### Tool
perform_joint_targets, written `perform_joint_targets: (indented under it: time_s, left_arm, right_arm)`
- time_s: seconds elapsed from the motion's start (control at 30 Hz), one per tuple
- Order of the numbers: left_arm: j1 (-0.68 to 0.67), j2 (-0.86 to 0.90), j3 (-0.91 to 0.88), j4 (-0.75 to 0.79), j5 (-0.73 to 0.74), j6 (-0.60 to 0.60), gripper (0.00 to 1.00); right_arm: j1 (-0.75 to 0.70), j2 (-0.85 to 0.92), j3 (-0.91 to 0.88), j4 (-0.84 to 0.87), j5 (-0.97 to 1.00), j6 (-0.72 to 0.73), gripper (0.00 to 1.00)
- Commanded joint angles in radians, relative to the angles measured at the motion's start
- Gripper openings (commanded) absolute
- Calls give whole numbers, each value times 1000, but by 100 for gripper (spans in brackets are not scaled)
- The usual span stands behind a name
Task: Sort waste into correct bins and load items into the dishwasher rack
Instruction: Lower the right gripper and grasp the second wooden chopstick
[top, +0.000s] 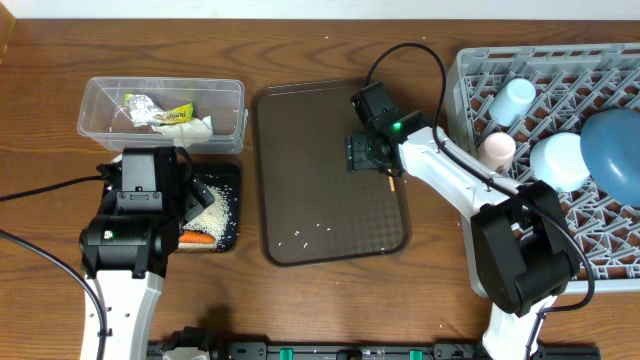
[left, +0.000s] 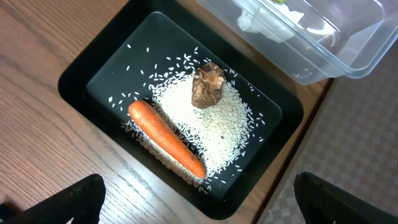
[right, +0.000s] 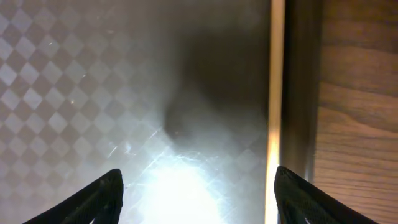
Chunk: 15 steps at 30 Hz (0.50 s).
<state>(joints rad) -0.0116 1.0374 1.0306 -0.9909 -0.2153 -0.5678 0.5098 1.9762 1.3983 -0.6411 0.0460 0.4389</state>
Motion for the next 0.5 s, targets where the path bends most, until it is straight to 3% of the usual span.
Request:
perform_joint_targets:
  time_s: [0.0, 0.47]
  left_arm:
    - [-1, 2, -1, -3, -2, 6, 98]
    - [-1, 2, -1, -3, -2, 6, 98]
  right_arm:
    - [4, 25, -4, 2, 48, 17, 75]
    - [2, 115, -4, 7, 29, 17, 75]
